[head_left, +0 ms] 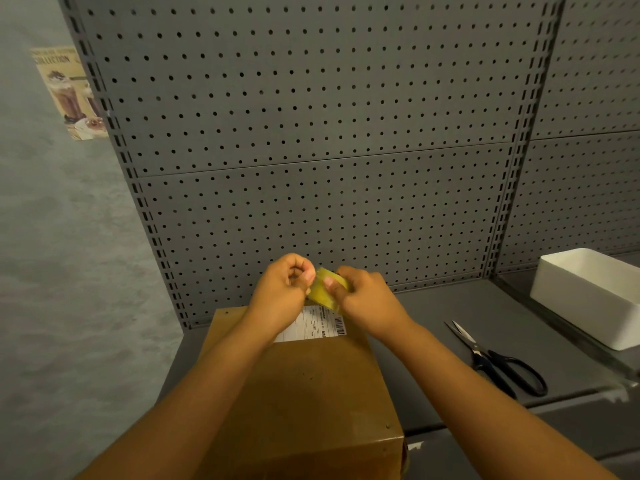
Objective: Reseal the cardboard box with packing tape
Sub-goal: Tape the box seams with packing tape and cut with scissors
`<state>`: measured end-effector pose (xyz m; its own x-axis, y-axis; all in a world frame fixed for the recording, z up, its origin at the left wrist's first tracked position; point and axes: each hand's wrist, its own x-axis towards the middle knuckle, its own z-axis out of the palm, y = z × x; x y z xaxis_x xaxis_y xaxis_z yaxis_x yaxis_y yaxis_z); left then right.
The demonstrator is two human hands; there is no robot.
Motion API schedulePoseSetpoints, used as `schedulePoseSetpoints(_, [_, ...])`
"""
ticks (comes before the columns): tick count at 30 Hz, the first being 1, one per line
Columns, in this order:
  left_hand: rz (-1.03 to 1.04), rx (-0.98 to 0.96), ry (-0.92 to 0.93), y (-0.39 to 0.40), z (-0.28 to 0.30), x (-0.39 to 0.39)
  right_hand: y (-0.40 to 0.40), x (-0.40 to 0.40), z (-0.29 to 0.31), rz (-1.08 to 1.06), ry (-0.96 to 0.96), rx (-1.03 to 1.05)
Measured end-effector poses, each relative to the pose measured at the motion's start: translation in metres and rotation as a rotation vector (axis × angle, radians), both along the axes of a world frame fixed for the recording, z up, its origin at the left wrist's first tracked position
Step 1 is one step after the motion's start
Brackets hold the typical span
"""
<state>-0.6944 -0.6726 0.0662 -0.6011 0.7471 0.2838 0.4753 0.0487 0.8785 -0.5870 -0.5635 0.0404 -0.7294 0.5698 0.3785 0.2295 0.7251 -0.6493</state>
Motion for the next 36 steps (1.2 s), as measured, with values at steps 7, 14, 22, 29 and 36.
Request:
schedulePoseSetpoints(7, [0.106,-0.045,-0.134,-0.006,0.005,-0.020,-0.002,0.000,0.005,0.076,-0.086,0.005])
schedulePoseSetpoints(14, [0.069,-0.065,-0.304,-0.009,0.000,-0.025,0.018,0.021,-0.008,0.212,0.004,-0.184])
schedulePoseSetpoints(22, [0.080,-0.056,-0.296,0.003,0.003,-0.019,0.020,0.023,0.010,0.065,0.084,-0.144])
schedulePoseSetpoints(29, [0.078,-0.119,-0.302,0.023,-0.002,-0.001,0.039,0.038,0.019,-0.053,-0.015,-0.199])
schedulePoseSetpoints(36, [0.052,-0.183,-0.306,0.040,-0.011,0.013,0.057,0.052,0.010,-0.053,-0.123,-0.238])
